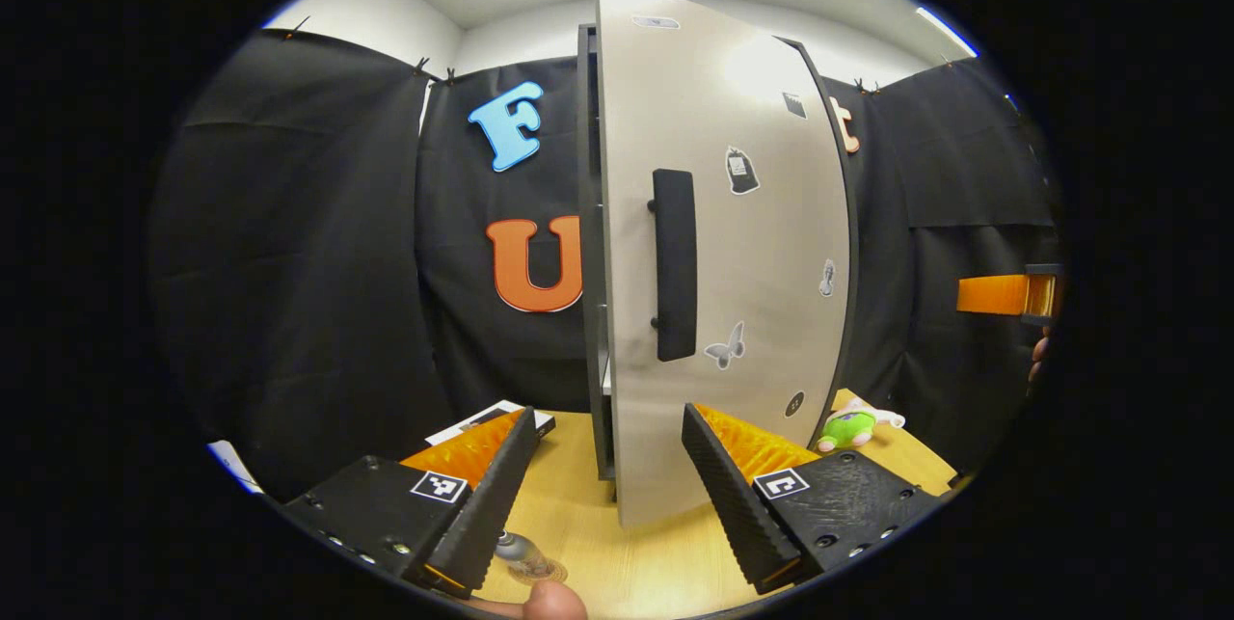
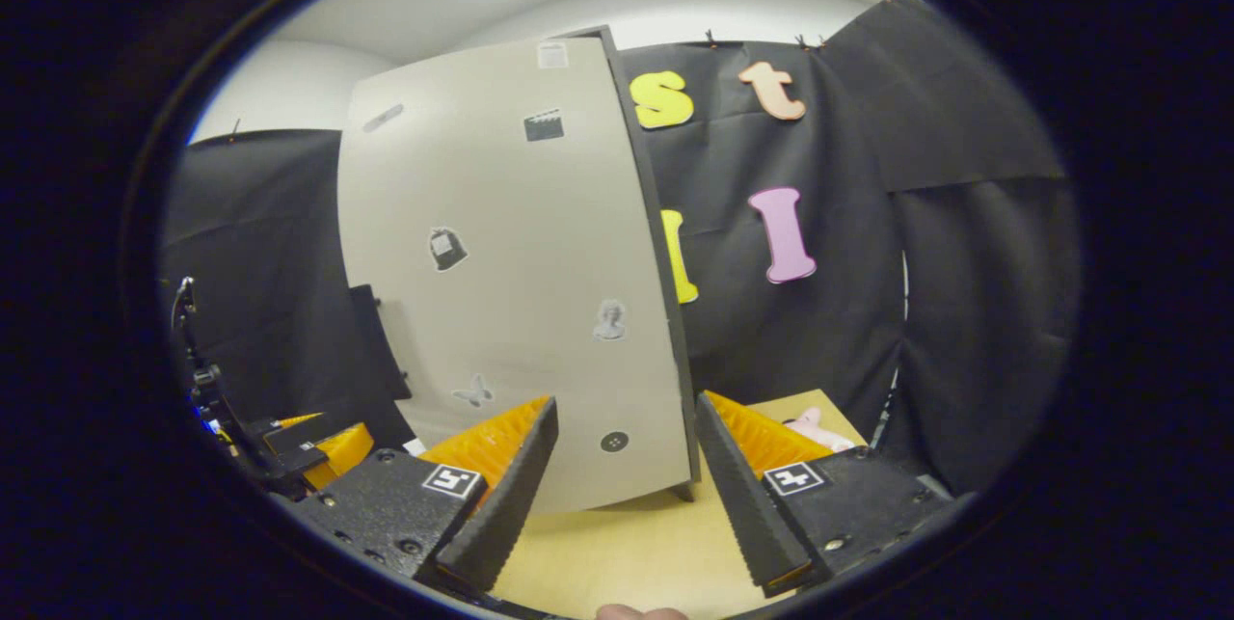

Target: Open the cabinet door with the right hand, grasp the bottle in the cabinet with the left hand and place it on the coaster, then close the cabinet door with the right hand.

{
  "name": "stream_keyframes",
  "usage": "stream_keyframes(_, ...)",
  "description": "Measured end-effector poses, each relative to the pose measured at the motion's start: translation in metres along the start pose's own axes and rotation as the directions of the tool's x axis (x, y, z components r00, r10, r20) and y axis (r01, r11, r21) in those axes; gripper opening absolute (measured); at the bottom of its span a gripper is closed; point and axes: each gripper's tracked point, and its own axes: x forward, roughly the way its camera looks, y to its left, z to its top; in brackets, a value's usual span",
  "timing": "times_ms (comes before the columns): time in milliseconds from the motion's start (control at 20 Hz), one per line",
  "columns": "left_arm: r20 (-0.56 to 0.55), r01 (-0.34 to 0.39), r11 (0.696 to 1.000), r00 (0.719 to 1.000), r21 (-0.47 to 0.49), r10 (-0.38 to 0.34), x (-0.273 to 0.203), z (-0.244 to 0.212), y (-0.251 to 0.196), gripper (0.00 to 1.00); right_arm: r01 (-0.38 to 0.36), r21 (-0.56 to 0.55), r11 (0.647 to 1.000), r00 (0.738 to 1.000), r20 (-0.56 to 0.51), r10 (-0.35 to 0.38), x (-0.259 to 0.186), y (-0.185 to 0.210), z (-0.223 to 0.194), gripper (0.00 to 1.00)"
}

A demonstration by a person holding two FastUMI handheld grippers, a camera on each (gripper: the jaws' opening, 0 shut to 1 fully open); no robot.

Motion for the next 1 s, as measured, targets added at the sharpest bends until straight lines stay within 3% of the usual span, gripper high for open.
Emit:
stream_keyframes(100, 0.013, 0.004, 1.000, 1.000, 0.004, -0.004, -0.002, 0.007, 0.002, 0.92, 0.049, 0.005, 0.999, 0.998, 0.026, -0.049, 0.001, -0.011, 0.006, 0.99)
stream_keyframes(200, 0.013, 0.016, 1.000, 1.000, 0.001, -0.016, -0.003, 0.008, 0.003, 0.92, 0.072, -0.015, 0.997, 0.996, 0.057, -0.071, 0.000, -0.013, 0.012, 0.99)
stream_keyframes(250, 0.006, 0.023, 1.000, 1.000, -0.002, -0.023, -0.004, 0.007, 0.003, 0.92, 0.074, -0.038, 0.997, 0.995, 0.065, -0.072, 0.000, -0.012, 0.013, 0.94)
stream_keyframes(350, -0.004, 0.024, 1.000, 1.000, -0.009, -0.024, -0.004, 0.004, 0.007, 0.92, 0.068, -0.088, 0.994, 0.994, 0.087, -0.060, 0.000, -0.006, 0.011, 0.99)
stream_keyframes(550, 0.041, -0.053, 0.999, 0.998, 0.006, 0.053, -0.010, 0.018, 0.036, 0.94, 0.072, -0.132, 0.989, 0.994, 0.097, -0.059, -0.004, 0.012, 0.002, 0.99)
stream_keyframes(600, 0.063, -0.036, 0.999, 0.997, 0.000, 0.036, -0.008, 0.023, 0.035, 0.95, 0.081, -0.131, 0.988, 0.992, 0.102, -0.068, -0.008, 0.014, 0.002, 0.94)
stream_keyframes(850, 0.070, 0.054, 0.998, 0.996, 0.017, -0.055, -0.005, 0.019, 0.030, 0.93, 0.136, -0.102, 0.986, 0.988, 0.090, -0.127, -0.017, 0.021, -0.013, 0.99)
stream_keyframes(900, 0.058, 0.065, 0.998, 0.996, 0.015, -0.066, -0.004, 0.015, 0.030, 0.93, 0.151, -0.091, 0.984, 0.986, 0.086, -0.144, -0.018, 0.022, -0.017, 0.97)
stream_keyframes(950, 0.054, 0.075, 0.997, 0.996, 0.009, -0.076, -0.005, 0.014, 0.029, 0.78, 0.176, -0.077, 0.981, 0.981, 0.092, -0.169, -0.020, 0.021, -0.019, 0.84)
stream_keyframes(1000, 0.059, 0.081, 0.997, 0.995, 0.003, -0.081, -0.005, 0.016, 0.030, 0.80, 0.181, -0.062, 0.982, 0.980, 0.099, -0.174, -0.023, 0.023, -0.020, 0.58)
